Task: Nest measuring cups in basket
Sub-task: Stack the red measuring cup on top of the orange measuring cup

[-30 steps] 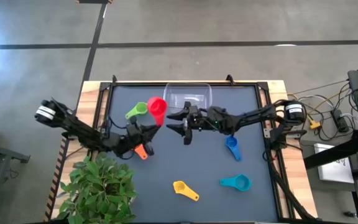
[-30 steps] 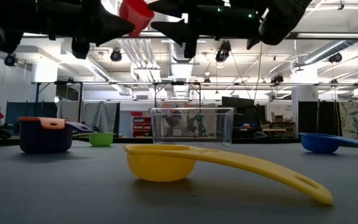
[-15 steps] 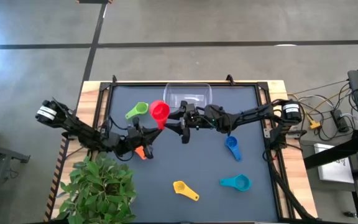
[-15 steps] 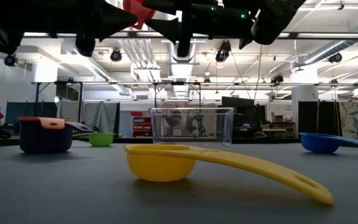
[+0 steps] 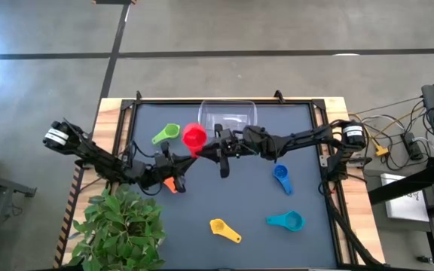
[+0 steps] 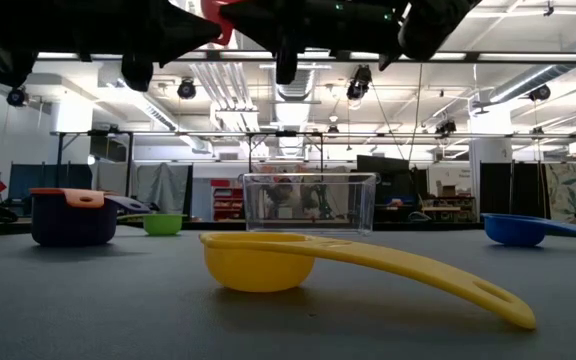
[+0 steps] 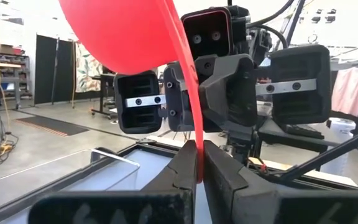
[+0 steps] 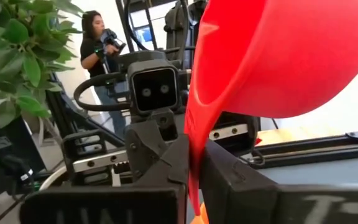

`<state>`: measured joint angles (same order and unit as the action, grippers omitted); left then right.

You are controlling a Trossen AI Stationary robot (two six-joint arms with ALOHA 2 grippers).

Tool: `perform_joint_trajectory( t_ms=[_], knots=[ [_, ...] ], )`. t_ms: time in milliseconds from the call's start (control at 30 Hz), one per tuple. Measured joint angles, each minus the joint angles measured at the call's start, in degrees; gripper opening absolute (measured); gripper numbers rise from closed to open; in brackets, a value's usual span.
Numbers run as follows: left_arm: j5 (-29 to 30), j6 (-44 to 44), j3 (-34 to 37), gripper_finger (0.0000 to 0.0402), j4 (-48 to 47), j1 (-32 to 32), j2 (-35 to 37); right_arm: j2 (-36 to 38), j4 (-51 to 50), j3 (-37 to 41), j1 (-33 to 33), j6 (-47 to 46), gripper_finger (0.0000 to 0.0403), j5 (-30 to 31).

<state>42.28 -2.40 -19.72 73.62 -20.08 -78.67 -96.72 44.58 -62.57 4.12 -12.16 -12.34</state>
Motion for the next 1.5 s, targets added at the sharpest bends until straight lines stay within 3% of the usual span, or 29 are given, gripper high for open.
perform_joint_trajectory(
  t_ms=[233,433,600,733,833,1033,1133,1233,1400,1500],
  knots=[
    [3.21,-2.55,2.52,0.0049,-5.51,-1.54,5.16,0.24,-5.07,0.02,0.03,-0.10,0.0008,0.05],
    [20.06,-4.90,8.41,0.0105,-9.52,-9.47,17.52,0.21,-11.47,0.07,0.04,-1.14,0.0008,-1.88],
    [32.74,-5.91,12.95,0.0125,-9.68,-16.50,26.06,0.21,-13.41,0.07,0.04,-3.60,0.0008,-7.15],
    [32.97,-4.99,14.22,0.0127,-9.89,-17.26,27.42,0.21,-14.23,0.07,0.05,-6.23,0.0008,-11.54],
    [28.88,-4.81,13.86,0.0127,-9.95,-16.96,26.86,0.21,-14.41,0.07,0.15,-7.61,0.0008,-13.29],
    [26.81,-10.95,7.24,0.0136,-13.58,-16.92,25.01,0.21,-17.48,0.07,0.22,-7.22,0.0008,-9.28],
    [27.29,-13.21,1.23,0.0156,-21.84,-16.01,23.73,0.12,-19.48,0.07,0.22,-6.39,0.0008,-5.96],
    [27.38,-10.98,-5.40,0.0185,-36.87,-13.79,22.26,0.03,-21.07,0.07,0.24,-5.96,0.0008,-3.58],
    [24.42,6.06,-16.63,0.0225,-69.38,-6.94,18.47,0.00,-23.77,0.07,0.22,-3.71,0.0008,0.29],
    [18.77,13.46,-21.62,0.0232,-80.08,-1.77,14.92,0.00,-24.17,0.09,0.22,-3.25,0.0008,0.40]
  ],
)
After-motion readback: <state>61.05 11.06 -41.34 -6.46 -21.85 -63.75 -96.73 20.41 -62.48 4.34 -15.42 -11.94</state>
